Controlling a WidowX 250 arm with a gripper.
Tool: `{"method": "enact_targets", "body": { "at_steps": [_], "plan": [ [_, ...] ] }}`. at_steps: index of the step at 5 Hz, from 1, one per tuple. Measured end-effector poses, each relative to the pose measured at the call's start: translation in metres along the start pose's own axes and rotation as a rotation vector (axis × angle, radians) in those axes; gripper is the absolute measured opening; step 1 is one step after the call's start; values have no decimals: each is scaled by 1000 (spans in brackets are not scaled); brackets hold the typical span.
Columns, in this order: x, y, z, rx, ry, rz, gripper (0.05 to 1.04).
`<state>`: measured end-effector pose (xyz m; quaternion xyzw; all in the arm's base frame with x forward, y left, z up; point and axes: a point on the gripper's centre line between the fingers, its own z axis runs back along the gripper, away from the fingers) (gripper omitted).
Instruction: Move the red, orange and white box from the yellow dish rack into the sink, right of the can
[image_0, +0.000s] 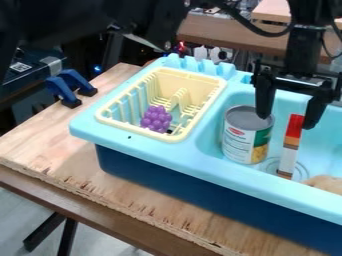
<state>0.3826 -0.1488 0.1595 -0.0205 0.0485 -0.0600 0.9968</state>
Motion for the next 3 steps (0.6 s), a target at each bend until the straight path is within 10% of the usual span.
{"method": "enact_targets", "body": {
  "at_steps": [2, 3],
  "plan": [
    [-54, 17, 67, 161, -156, -78, 1005],
    [-74, 35, 73, 130, -191, -67, 1003]
  ]
}}
